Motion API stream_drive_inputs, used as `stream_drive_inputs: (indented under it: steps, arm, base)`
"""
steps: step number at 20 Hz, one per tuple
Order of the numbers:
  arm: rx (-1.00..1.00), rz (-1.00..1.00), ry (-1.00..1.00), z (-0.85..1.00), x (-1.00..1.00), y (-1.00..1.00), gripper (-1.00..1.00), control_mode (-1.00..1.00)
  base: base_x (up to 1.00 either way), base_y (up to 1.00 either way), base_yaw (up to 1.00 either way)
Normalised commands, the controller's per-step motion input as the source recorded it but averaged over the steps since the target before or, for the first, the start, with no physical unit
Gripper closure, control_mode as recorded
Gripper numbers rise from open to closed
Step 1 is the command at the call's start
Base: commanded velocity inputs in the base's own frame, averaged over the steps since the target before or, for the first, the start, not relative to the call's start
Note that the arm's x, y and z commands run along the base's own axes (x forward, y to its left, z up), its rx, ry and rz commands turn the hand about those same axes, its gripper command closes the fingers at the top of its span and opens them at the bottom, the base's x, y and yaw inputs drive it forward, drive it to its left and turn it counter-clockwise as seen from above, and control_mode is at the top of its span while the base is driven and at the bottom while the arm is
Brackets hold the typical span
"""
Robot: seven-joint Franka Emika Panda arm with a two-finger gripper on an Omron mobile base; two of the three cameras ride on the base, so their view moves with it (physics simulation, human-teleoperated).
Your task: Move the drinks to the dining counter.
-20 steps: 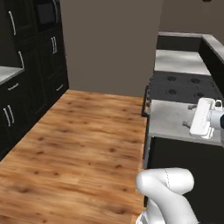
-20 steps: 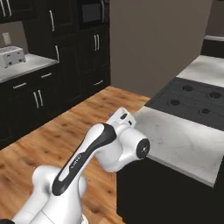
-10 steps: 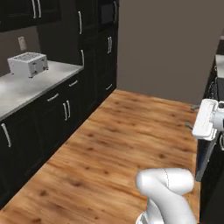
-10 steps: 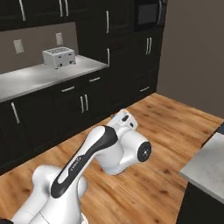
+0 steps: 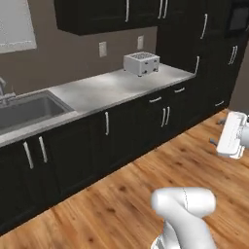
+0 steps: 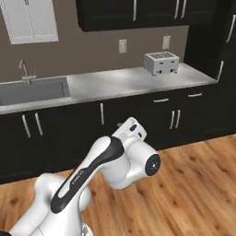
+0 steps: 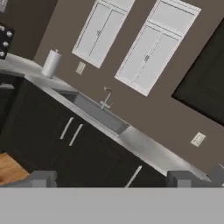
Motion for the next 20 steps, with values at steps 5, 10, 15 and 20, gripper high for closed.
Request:
stream_drive_inputs:
  steps: [5, 10, 15, 20]
  arm:
    - [0.00, 0.00, 0.00, 0.00, 0.00, 0.00, -1.00, 1.00]
    - [0.00, 0.00, 0.00, 0.00, 0.00, 0.00, -1.00, 1.00]
    - [0.00, 0.00, 0.00, 0.00, 0.00, 0.00, -1.00, 1.00]
    - [0.00, 0.00, 0.00, 0.00, 0.00, 0.00, -1.00, 1.00]
  base:
    - [0.00, 0.61, 0.78]
    - [0.08, 0.66, 0.72]
    - [0.39, 0.68, 0.64]
    - [0.47, 0.70, 0.60]
